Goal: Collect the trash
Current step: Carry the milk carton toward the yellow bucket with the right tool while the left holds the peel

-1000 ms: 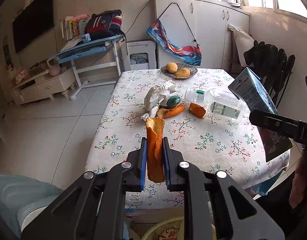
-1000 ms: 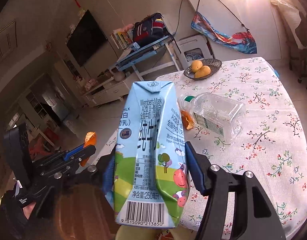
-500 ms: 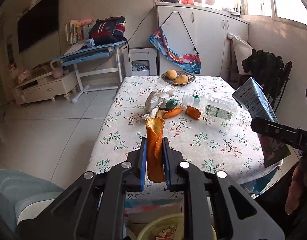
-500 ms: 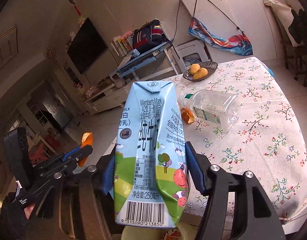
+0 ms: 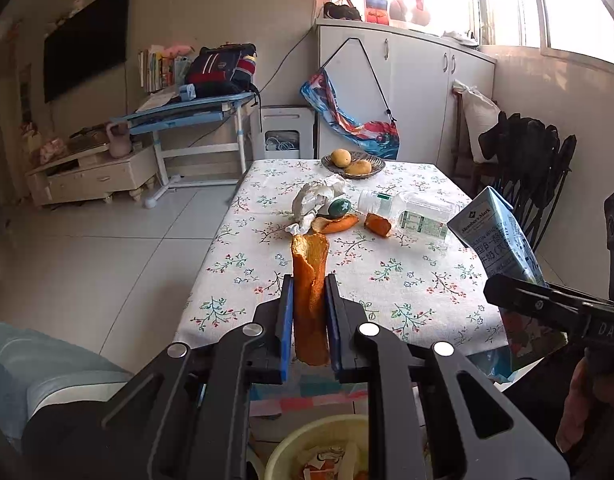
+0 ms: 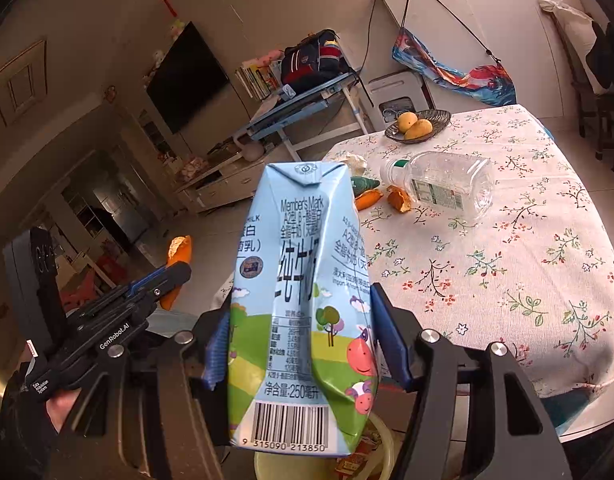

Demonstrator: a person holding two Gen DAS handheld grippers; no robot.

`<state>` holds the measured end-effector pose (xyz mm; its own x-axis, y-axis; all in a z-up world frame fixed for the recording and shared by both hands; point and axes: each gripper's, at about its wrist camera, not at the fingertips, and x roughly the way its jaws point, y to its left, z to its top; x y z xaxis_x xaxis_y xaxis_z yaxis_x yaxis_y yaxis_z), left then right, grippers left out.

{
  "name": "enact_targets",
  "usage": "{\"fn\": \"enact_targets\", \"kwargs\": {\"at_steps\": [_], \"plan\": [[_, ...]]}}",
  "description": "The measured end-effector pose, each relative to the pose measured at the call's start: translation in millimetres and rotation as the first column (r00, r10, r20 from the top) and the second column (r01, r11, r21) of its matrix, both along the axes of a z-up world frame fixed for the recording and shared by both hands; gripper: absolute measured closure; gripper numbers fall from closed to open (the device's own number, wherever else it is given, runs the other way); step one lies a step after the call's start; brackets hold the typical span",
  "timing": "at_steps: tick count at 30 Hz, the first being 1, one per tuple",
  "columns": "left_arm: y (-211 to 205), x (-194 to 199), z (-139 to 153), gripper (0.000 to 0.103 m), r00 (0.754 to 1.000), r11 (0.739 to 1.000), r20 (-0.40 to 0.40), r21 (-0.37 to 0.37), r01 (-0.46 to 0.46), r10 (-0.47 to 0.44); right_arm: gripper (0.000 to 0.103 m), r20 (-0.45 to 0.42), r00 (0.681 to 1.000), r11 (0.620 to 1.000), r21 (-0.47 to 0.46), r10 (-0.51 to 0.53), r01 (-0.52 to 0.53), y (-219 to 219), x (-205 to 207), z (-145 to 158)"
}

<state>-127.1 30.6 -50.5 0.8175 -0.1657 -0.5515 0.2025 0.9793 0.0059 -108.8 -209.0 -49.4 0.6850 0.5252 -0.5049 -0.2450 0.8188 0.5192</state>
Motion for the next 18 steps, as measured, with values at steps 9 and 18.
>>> {"fn": "enact_targets", "kwargs": {"at_steps": [9,18], "plan": [[2,-21,-1,0.088,1.0,1.0,0.008,-0.003,0.011,-0.011,0.042,0.003,1.0,1.0,-0.003,0.021,-0.021,5,-14,0],[-1,-23,-2,0.088,1.0,1.0,0.013,0.009,0.014,-0.014,0.042,-0.018,0.998,0.999,-0.013,0.052,-0.052,16,-17,-6]]}}
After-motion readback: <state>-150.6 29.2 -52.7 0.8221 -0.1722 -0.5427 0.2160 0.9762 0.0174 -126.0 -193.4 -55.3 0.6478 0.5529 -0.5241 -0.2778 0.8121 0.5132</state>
